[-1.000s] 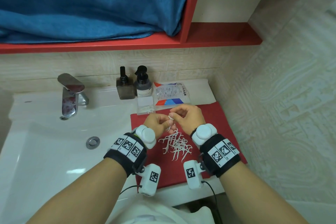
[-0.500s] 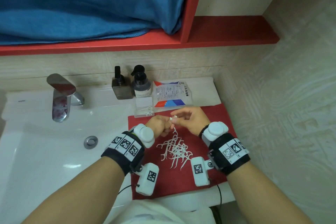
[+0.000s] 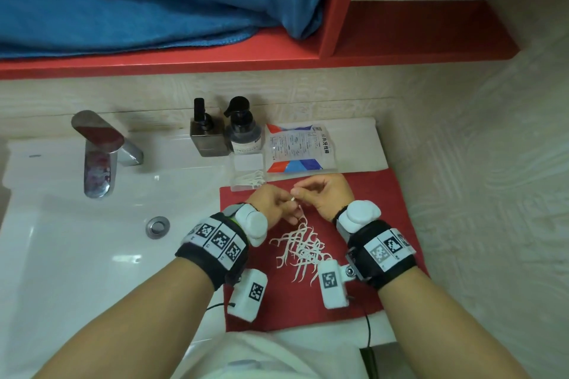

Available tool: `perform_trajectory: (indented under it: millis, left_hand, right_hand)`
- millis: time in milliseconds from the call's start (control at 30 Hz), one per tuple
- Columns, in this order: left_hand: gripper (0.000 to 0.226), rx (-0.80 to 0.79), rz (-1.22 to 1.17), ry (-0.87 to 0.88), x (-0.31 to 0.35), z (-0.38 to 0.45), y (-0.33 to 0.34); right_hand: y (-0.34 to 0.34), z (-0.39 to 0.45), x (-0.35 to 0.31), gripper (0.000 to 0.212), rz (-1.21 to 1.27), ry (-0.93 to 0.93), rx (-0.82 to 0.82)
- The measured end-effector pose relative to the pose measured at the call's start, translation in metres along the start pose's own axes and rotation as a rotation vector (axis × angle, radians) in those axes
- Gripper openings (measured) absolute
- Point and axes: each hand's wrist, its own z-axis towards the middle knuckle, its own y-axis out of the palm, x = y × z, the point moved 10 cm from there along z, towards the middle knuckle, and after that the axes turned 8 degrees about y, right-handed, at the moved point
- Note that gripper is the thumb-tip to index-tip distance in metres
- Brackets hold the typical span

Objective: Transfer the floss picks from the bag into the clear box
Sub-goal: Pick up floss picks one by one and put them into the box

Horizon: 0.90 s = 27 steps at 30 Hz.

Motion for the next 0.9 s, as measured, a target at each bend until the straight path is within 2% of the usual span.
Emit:
perform_trajectory:
  millis: [167,267,300,400,500,667,833,900]
  left_hand:
    - [0.008,0.044,-0.218,-0.055,-0.012,-0.003,-0.004]
    - [0.009,0.072,-0.221,-0.083,-0.016,0.000,-0.002]
    - [0.011,0.085,-0.227,-0.088,-0.016,0.001,-0.002]
    - [0.012,0.100,-0.235,-0.097,-0.019,0.005,-0.003]
    - [0.012,0.106,-0.238,-0.096,-0.023,0.007,-0.002]
    - [0.013,0.129,-0.243,-0.133,-0.037,0.012,0.003]
    - [0.011,0.181,-0.255,-0.216,-0.053,0.016,0.005]
    - [0.014,0.200,-0.297,-0.254,-0.058,0.016,0.007]
  right_hand:
    - [0.005,0.001,-0.007,0.014,-0.044,-0.045,-0.045]
    - [0.001,0.007,0.012,0.017,-0.017,0.055,-0.033]
    - [-0.003,0.009,0.021,0.017,-0.093,0.099,-0.016]
    - [-0.005,0.011,0.046,0.017,-0.522,0.202,-0.019]
    - [0.012,0.004,0.061,0.022,-0.696,0.242,-0.083]
    - [0.013,0.006,0.077,0.013,-0.543,0.277,-0.035]
    - [-0.016,0.006,0.070,0.009,-0.483,0.155,0.045]
    - [-0.026,0.006,0.072,0.010,-0.371,0.165,0.035]
